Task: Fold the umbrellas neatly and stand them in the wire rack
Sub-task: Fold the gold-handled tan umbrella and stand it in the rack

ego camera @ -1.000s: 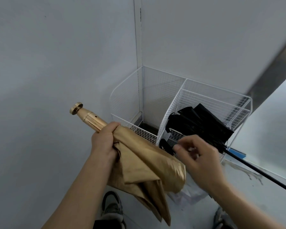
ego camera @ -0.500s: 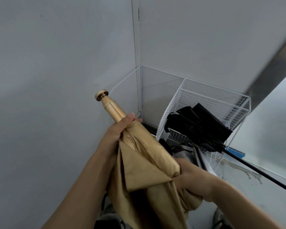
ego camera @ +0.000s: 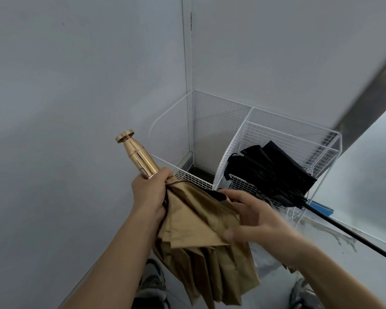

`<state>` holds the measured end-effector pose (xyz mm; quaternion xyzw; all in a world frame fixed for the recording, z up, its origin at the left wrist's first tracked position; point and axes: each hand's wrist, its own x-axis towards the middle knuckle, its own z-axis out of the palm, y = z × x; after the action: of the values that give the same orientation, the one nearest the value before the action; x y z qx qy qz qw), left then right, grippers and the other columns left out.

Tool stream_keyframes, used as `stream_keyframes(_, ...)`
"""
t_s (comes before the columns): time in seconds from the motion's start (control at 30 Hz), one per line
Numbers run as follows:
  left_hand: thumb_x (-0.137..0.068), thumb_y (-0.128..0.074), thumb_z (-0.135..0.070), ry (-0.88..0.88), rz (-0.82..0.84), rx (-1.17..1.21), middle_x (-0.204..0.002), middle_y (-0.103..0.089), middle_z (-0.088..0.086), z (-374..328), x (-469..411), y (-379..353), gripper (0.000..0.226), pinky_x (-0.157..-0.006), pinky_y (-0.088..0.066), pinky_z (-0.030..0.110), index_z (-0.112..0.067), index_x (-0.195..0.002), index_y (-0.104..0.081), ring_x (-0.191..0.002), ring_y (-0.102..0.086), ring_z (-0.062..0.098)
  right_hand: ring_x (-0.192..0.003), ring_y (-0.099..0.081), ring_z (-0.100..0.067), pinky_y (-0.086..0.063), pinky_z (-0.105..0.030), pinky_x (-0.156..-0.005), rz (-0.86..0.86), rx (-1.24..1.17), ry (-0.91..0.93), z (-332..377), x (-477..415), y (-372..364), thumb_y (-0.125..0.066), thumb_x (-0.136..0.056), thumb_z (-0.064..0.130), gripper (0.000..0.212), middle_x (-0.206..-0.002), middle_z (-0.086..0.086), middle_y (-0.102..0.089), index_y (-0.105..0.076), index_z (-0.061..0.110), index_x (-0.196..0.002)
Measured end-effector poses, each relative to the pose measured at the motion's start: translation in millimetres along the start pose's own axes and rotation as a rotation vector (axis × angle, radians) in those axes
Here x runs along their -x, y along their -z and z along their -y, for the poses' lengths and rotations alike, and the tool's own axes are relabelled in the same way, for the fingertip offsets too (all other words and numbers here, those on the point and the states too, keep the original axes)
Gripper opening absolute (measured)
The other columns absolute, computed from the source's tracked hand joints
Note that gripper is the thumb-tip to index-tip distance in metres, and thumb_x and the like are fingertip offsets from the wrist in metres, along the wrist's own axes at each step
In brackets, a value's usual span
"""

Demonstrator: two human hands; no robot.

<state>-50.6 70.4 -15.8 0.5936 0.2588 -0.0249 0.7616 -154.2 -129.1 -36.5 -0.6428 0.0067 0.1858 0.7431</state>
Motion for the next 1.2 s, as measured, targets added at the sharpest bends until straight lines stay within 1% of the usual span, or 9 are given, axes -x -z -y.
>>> stream_keyframes(0.07,-0.076,-0.067,0.005,-0.009,0.016,-0.015,-0.060,-0.055,0.007,2.1,-0.5,-0.2,0.018,-0.048,-0.046,0.025,-0.007,-0.076,-0.054,-0.048,-0.054,0.014,-0.091,-0.070,-0.028,-0.057,-0.041,-0.084,-0.191,0.188,0.092,-5.5,-1.5,-10.9,-0.078,-0.076,0.002,0.041,-0.102,-0.009,-0.075,-0.069,0.018,-0.113)
stream_keyframes(0.13,-0.076,-0.070,0.001,-0.028,0.086,-0.068,-0.064,-0.058,0.008,5.0,1.3,-1.9,0.015,-0.052,-0.047,0.027,-0.008,-0.077,-0.058,-0.055,-0.056,0.017,-0.070,-0.062,-0.023,-0.053,-0.035,-0.066,-0.385,0.166,0.155,-5.0,-2.8,-13.6,-0.071,-0.087,0.005,0.009,-0.076,-0.006,-0.072,-0.075,0.013,-0.086)
stream_keyframes(0.23,-0.077,-0.071,0.001,-0.073,0.209,-0.151,-0.052,-0.053,-0.002,5.7,7.9,-5.0,0.025,-0.047,-0.043,0.023,-0.014,-0.065,-0.055,-0.049,-0.051,0.011,-0.062,-0.051,-0.022,-0.043,-0.036,-0.059,-0.585,0.014,0.174,-0.6,-3.8,-2.2,-0.063,-0.094,0.020,0.026,-0.062,-0.008,-0.059,-0.070,0.002,-0.076)
stream_keyframes(0.37,-0.070,-0.074,0.001,-0.028,0.433,-0.087,-0.063,-0.057,0.004,2.5,16.1,-7.0,0.023,-0.049,-0.048,0.021,-0.011,-0.074,-0.055,-0.053,-0.056,0.011,-0.052,-0.039,-0.009,-0.033,-0.026,-0.053,-0.725,0.160,0.159,-3.4,-9.5,3.1,-0.057,-0.098,0.028,0.042,-0.052,0.005,-0.043,-0.056,0.008,-0.061)
stream_keyframes(0.67,-0.065,-0.067,-0.007,0.119,0.697,0.168,-0.065,-0.060,0.006,3.0,36.6,-13.5,0.015,-0.056,-0.054,0.022,-0.013,-0.071,-0.055,-0.055,-0.060,0.012,-0.049,-0.030,-0.009,-0.027,-0.030,-0.050,-0.648,0.376,0.068,-16.1,-19.7,-9.2,-0.057,-0.097,0.038,0.050,-0.051,0.003,-0.034,-0.047,0.004,-0.061)
stream_keyframes(0.9,-0.064,-0.076,-0.009,0.095,0.548,0.117,-0.068,-0.061,0.008,-1.0,21.3,-4.3,0.022,-0.055,-0.053,0.025,-0.011,-0.073,-0.057,-0.056,-0.059,0.015,-0.053,-0.043,-0.015,-0.034,-0.029,-0.058,-0.465,0.297,-0.211,-18.2,-16.2,-4.4,-0.055,-0.092,0.055,0.056,-0.057,-0.002,-0.044,-0.058,0.007,-0.065)
stream_keyframes(1.03,-0.083,-0.066,-0.015,0.132,0.399,0.165,-0.065,-0.059,0.004,-10.3,9.3,5.4,0.015,-0.057,-0.052,0.024,-0.013,-0.070,-0.058,-0.058,-0.056,0.015,-0.052,-0.045,-0.017,-0.035,-0.033,-0.057,-0.534,0.484,-0.155,-20.9,-16.0,3.0,-0.055,-0.092,0.056,0.063,-0.055,-0.004,-0.047,-0.060,-0.004,-0.073)
stream_keyframes(1.13,-0.088,-0.063,-0.019,0.217,0.348,0.216,-0.061,-0.060,0.004,-14.7,7.1,9.2,0.021,-0.056,-0.054,0.024,-0.012,-0.068,-0.060,-0.054,-0.058,0.015,-0.048,-0.039,-0.015,-0.034,-0.034,-0.055,-0.592,0.547,-0.127,-22.3,-19.3,7.4,-0.058,-0.093,0.051,0.058,-0.049,0.001,-0.043,-0.056,0.001,-0.063)
stream_keyframes(1.2,-0.086,-0.066,-0.021,0.235,0.326,0.199,-0.063,-0.060,0.005,-13.8,5.0,10.0,0.020,-0.060,-0.054,0.027,-0.012,-0.069,-0.060,-0.056,-0.059,0.017,-0.049,-0.050,-0.012,-0.045,-0.038,-0.057,-0.676,0.648,-0.086,-21.6,-19.0,10.5,-0.059,-0.092,0.051,0.046,-0.050,0.008,-0.055,-0.064,0.014,-0.065)
